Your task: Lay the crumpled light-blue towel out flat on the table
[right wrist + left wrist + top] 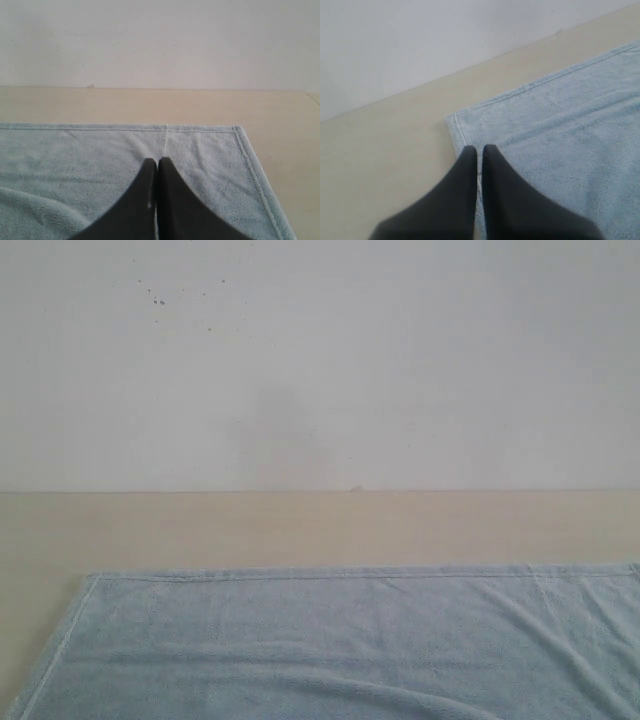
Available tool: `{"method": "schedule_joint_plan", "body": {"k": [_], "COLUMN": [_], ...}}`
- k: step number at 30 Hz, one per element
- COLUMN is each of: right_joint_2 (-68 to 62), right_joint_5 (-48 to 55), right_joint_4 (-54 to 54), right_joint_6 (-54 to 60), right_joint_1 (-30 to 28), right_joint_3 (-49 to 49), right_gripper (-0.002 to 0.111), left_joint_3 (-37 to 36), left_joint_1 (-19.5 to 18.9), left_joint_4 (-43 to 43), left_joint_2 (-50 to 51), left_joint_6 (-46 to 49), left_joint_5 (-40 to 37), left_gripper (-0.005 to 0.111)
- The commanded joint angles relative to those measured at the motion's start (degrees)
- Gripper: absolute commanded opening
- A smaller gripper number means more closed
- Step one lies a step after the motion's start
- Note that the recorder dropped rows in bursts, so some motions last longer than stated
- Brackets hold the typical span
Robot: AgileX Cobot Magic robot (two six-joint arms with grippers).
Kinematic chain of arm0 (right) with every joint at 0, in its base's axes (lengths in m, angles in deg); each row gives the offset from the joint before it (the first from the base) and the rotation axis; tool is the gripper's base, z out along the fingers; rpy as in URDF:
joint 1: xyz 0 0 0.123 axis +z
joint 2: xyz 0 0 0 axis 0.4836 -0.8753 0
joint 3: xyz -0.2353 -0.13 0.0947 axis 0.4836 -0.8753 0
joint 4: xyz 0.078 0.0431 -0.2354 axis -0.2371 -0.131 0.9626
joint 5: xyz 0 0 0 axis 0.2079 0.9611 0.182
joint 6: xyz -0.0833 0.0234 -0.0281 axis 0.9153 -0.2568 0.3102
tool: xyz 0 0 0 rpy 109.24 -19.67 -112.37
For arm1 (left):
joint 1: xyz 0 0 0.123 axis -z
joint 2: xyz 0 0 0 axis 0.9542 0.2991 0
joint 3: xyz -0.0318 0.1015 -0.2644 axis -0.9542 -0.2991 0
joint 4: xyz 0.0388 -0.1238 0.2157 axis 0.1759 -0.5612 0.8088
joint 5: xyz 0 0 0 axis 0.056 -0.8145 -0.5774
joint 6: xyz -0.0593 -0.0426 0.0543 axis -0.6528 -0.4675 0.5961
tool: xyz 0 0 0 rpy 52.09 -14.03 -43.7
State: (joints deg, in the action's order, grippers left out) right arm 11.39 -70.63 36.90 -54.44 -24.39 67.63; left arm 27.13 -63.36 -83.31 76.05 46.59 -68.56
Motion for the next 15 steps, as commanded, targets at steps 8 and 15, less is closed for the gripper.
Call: {"method": "schedule_joint_plan", "body": {"k": [8, 15], "right_joint_2": [0.2, 0.2], "right_joint_5": [-0.1, -0.1], "right_joint_4": [0.3, 0.3], "right_joint_6": [0.0, 0.0], "right_joint_1": [0.0, 0.0], "right_joint_3": [0.0, 0.0], "right_gripper": [0.000, 0.000], "left_joint_3": [-0.2, -0.2], "left_joint_1": [-0.2, -0.2], "left_joint_4": [-0.9, -0.9], "left_joint_2": [-0.2, -0.2], "left_joint_6": [0.1, 0.1], "left_joint_5": [-0.8, -0.8], "left_gripper": [0.004, 0.004]}}
